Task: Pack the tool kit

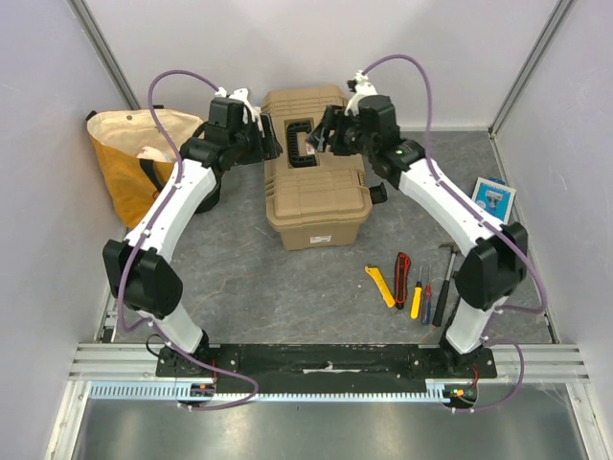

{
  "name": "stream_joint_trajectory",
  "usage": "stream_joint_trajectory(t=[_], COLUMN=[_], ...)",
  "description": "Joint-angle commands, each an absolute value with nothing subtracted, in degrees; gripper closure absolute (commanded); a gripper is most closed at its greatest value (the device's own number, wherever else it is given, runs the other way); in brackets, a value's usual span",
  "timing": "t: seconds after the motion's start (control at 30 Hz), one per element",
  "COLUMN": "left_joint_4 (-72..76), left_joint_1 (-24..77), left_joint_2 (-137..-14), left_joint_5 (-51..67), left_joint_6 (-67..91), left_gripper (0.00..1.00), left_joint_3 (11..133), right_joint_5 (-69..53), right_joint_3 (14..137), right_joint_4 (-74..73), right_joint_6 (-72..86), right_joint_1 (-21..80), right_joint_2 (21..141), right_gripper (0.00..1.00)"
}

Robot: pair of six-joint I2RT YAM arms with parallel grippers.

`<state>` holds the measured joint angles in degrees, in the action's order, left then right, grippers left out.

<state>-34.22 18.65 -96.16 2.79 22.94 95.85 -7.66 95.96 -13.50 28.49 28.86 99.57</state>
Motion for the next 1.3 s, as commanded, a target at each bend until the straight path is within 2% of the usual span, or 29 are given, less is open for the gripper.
stream_joint_trajectory(t=[0.0,0.23,0.4,0.57,0.77,0.9,1.03,1.13,1.27], left_joint_4=[-32.0,-32.0,-32.1,-32.0,-32.3,-32.1,-30.2,-26.8,-21.5], left_joint_1=[18.1,17.3,17.0,16.4,16.0,15.9,15.9,15.9,16.0], left_joint_2=[-92.2,-88.0,-85.8,-83.6,-81.5,-80.9,-80.7,-81.3,-83.3], left_joint_5=[-1.7,-2.6,-2.3,-1.9,1.2,5.8,11.1,15.5,19.2], left_joint_6=[19.6,20.1,19.9,19.4,18.8,19.2,20.4,22.1,25.0], left_gripper=[0.21,0.21,0.21,0.21,0.20,0.20,0.20,0.20,0.20], left_joint_3=[96.3,91.9,89.7,88.6,87.4,86.7,85.3,84.1,83.1], right_joint_5=[-6.2,-2.2,1.2,-1.9,-13.7,-27.0,-35.9,-39.1,-39.1], right_joint_3=[104.8,119.2,123.4,125.3,127.2,120.6,107.0,104.2,102.7], right_joint_4=[-18.8,-24.4,-26.1,-27.1,-25.0,-13.4,9.8,17.9,19.0], right_joint_6=[26.7,26.5,27.6,28.8,30.9,35.9,49.4,55.1,56.3], right_joint_1=[31.8,35.2,35.9,36.1,35.9,34.5,32.2,30.8,30.0], right_joint_2=[105.9,117.8,122.6,126.5,128.7,125.7,120.4,119.8,119.0], right_gripper=[0.31,0.35,0.36,0.36,0.33,0.32,0.32,0.32,0.32])
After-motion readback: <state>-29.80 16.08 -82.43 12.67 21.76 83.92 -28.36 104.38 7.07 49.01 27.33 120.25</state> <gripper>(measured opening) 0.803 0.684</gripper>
